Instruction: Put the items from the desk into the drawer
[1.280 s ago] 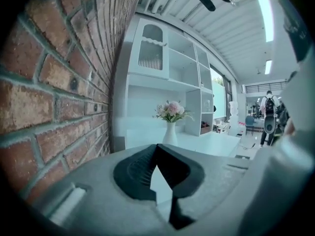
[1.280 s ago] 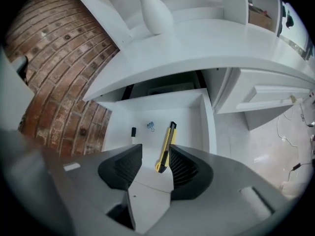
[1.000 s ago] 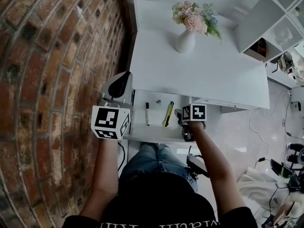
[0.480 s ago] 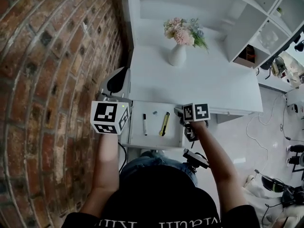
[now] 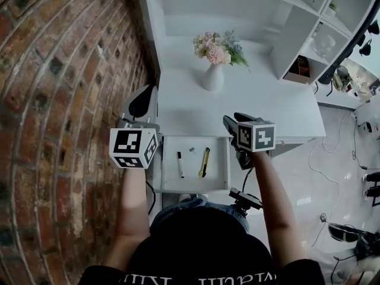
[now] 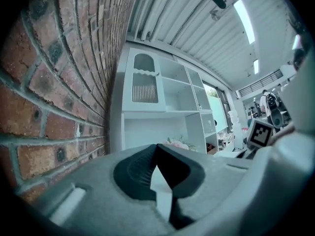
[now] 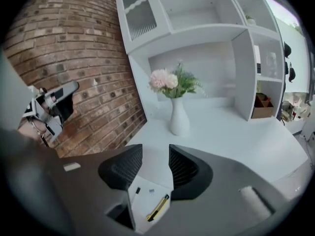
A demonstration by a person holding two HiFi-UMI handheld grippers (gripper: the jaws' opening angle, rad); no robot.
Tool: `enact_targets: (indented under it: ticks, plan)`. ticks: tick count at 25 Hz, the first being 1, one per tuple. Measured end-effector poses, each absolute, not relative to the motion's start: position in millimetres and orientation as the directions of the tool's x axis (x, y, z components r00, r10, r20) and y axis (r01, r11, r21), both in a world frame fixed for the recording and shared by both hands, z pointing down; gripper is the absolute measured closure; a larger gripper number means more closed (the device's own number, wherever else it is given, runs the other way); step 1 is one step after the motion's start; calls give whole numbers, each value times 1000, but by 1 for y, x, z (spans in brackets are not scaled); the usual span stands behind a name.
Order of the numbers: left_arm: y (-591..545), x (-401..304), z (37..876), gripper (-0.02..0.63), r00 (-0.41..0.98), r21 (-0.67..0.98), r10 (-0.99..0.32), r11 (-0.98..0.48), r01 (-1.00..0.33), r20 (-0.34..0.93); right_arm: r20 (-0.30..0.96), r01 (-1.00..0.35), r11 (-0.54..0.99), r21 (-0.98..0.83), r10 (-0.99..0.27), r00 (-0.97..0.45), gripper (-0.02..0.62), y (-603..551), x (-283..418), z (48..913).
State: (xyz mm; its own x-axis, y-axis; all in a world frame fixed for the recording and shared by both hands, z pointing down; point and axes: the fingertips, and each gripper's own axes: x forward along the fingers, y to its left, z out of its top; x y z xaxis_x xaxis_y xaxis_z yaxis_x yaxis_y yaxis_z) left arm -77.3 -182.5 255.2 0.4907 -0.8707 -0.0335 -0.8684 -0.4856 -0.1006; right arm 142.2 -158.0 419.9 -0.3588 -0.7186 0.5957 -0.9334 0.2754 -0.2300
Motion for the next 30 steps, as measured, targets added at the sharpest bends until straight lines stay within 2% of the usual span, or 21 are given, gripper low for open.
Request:
enact_targets:
  ticks: [8, 15, 23, 24, 26, 27, 30]
  plan:
    - [-185, -79, 235, 607, 480, -110, -874, -471, -875, -79, 281, -940, 289, -179, -901, -330, 416, -176, 148, 309]
    - [-182, -83, 225, 607, 470, -118, -876, -458, -881, -110, -25, -970, 244, 19, -969, -244, 420, -154, 153, 233]
    - [-178, -89, 214, 607, 458, -140, -877, -440, -887, -146, -105, -966, 216, 140, -967, -231, 491, -131, 157, 211]
    - [-177, -90, 212, 607, 457, -142, -876, -438, -888, -153, -103, -968, 211, 134, -969, -226, 508, -130, 159, 211]
    - [-174, -91, 209, 607, 458, -148, -874, -437, -887, -164, -95, -972, 199, 123, -973, -211, 582, -127, 164, 212]
    - [-172, -91, 207, 607, 460, -151, -872, -438, -886, -169, -93, -973, 195, 121, -974, -207, 594, -126, 165, 212]
    - [-169, -89, 204, 607, 470, -162, -864, -445, -880, -179, -90, -973, 195, 123, -974, -207, 588, -123, 168, 211]
